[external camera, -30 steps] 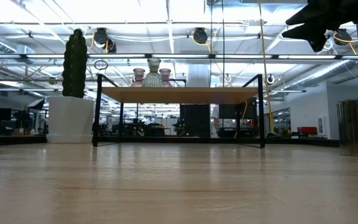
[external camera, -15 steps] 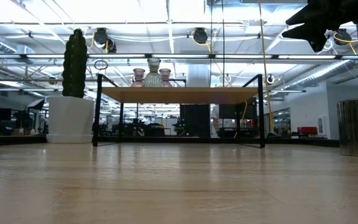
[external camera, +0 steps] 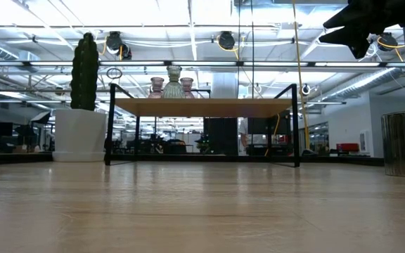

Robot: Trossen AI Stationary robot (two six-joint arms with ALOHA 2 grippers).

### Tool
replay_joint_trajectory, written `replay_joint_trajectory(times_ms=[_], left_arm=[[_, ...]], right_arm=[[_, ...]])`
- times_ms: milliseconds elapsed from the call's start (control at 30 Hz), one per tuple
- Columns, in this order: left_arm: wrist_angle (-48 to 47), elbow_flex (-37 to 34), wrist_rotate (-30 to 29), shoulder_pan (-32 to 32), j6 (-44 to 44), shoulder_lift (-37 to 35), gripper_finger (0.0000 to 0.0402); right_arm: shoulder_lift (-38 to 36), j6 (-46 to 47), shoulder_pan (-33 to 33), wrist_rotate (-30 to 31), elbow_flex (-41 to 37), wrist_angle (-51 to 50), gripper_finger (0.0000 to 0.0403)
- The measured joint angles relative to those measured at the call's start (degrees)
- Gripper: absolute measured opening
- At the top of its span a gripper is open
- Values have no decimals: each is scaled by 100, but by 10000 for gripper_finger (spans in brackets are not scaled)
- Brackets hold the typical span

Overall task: Pick & Place candle stick holders
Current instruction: Put the bottom left silver scented candle on the shelf

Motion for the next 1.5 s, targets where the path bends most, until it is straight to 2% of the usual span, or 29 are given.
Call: replay_joint_trajectory(times_ms=[367, 633, 1033, 1267, 1500], left_arm=[[267, -87, -20, -9, 153, -77, 82], [418, -78, -84, -11, 312, -80, 7], [374, -76, -126, -11, 45, -80, 4], [305, -83, -763, 3, -206, -71, 2], [310, -92, -1047, 74, -167, -86, 1]], right_arm=[[1, 0, 1, 0, 0, 142, 160], [2, 37, 0, 0, 0, 249, 160], [1, 131, 0, -1, 0, 251, 160], [2, 129, 1, 1, 0, 254, 160], [2, 278, 1, -1, 0, 275, 160]])
